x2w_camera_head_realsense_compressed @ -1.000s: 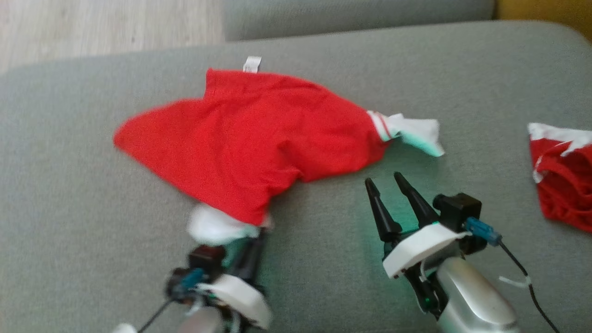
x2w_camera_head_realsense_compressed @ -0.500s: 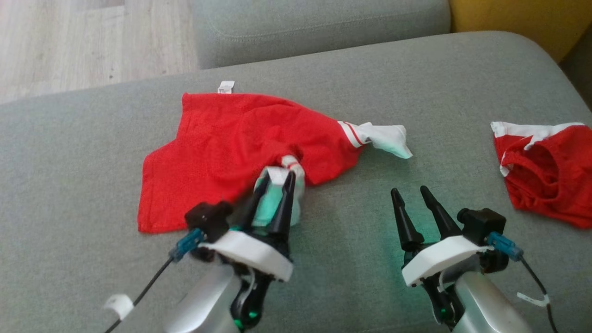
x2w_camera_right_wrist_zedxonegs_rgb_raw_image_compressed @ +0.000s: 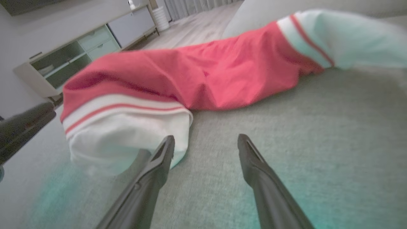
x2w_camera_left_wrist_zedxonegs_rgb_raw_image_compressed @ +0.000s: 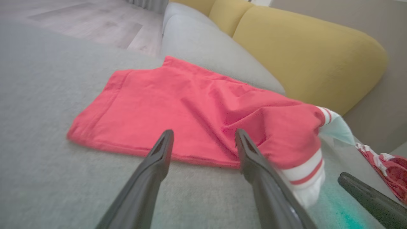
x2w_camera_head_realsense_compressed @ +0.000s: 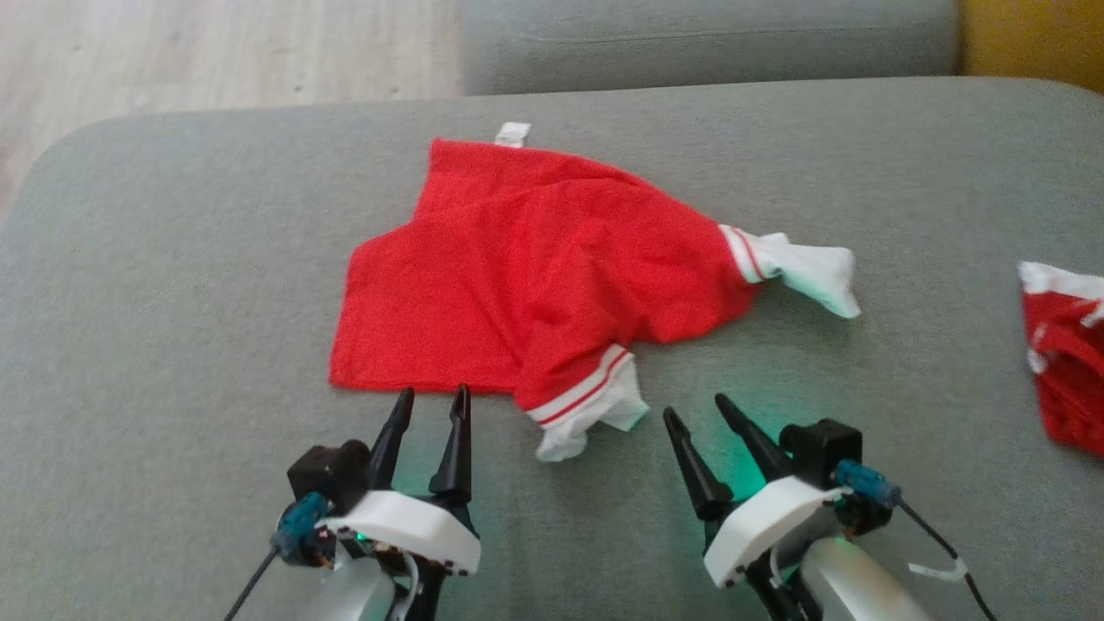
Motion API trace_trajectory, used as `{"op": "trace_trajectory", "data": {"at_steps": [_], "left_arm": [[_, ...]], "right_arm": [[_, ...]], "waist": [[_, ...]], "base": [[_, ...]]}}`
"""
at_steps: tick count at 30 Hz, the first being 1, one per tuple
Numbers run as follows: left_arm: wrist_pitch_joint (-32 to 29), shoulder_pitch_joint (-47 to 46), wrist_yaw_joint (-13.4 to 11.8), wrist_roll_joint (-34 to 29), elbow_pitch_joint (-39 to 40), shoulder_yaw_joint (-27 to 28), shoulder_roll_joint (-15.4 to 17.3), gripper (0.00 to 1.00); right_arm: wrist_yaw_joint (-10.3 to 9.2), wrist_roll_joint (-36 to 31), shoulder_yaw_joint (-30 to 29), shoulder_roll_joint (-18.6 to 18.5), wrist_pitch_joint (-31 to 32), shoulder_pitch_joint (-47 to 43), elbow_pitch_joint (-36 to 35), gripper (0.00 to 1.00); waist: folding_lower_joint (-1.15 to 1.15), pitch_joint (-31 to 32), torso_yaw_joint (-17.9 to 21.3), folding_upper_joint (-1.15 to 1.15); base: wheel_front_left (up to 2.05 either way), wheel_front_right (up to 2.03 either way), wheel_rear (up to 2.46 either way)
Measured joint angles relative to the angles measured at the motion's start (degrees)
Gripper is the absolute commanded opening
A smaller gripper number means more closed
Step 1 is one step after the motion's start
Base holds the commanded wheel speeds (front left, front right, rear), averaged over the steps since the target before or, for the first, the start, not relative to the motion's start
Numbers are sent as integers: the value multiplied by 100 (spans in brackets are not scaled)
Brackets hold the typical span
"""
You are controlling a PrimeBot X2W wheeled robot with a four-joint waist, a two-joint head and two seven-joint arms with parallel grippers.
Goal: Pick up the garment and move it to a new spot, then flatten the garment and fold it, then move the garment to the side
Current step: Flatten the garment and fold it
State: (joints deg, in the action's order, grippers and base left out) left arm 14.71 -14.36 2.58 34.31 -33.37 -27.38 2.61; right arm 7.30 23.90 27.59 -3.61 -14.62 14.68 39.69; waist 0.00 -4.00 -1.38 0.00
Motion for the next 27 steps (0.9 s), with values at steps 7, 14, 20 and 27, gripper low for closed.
{"op": "trace_trajectory", "data": {"at_steps": [7, 14, 20, 27], "left_arm": [[-1, 87, 44, -100, 127, 22, -2, 100], [-1, 87, 37, -162, 181, 26, -2, 100], [0, 184, -8, -281, 244, 365, 0, 100], [-1, 560, 46, -405, 227, 523, 0, 100]], "right_arm": [[0, 141, 270, 2, 0, 256, 528, 100], [0, 219, 519, 8, -3, 739, 1228, 0], [0, 196, -10, 51, -1, 926, 1434, 0], [0, -170, -1068, -626, 0, 321, 680, 0]], "waist": [[0, -122, -501, 0], [0, -286, -860, 0], [0, -301, -762, 0], [0, -52, -160, 0]], "base": [[0, 0, 0], [0, 0, 0], [0, 0, 0], [0, 0, 0]]}}
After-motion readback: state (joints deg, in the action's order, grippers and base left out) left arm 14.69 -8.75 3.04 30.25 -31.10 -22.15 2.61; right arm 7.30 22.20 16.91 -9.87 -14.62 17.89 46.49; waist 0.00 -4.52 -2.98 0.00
